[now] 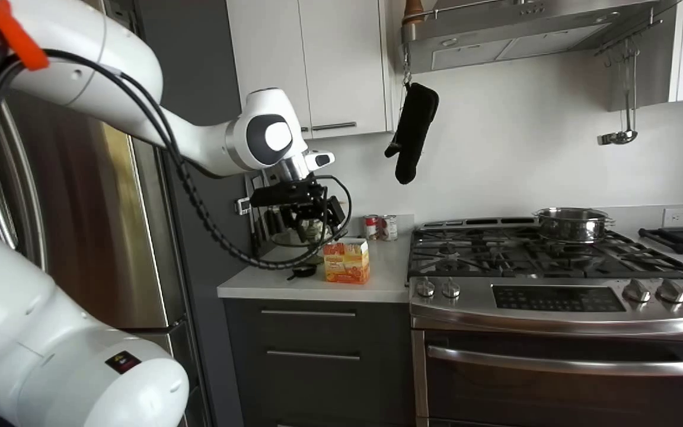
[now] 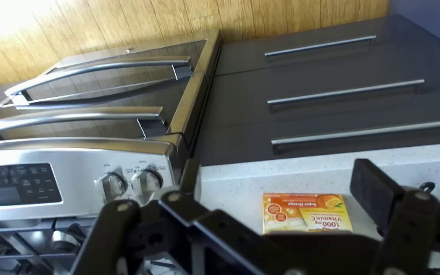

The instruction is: Remove one grey object from the box

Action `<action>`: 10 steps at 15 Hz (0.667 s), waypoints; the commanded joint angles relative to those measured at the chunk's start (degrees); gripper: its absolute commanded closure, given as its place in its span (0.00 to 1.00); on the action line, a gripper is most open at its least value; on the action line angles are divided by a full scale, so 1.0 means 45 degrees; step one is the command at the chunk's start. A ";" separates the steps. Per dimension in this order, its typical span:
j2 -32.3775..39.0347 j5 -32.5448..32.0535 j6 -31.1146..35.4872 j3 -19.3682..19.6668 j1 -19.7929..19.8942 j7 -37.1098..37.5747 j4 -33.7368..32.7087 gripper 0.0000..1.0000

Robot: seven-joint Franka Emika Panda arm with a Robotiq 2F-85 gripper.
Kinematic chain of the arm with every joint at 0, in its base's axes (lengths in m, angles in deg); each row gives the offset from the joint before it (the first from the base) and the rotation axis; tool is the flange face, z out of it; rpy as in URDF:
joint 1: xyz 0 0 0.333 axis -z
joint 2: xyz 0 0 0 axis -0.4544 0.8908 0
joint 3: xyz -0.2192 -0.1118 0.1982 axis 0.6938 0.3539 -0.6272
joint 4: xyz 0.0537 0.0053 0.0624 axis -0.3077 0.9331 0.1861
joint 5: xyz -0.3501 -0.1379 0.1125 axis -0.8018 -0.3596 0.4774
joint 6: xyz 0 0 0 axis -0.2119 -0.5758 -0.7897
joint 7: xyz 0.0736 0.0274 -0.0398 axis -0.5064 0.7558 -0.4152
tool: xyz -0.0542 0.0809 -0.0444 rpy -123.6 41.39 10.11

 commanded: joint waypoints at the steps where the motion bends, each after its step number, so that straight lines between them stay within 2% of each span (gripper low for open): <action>1: 0.2966 -0.0045 0.0212 -0.0023 -0.0148 -0.0065 -0.2890 0.00; 5: 0.5379 0.0604 0.0248 0.0161 -0.0474 -0.0830 -0.5665 0.00; 10: 0.7945 0.1865 0.0404 -0.0036 -0.0640 -0.1559 -0.8516 0.00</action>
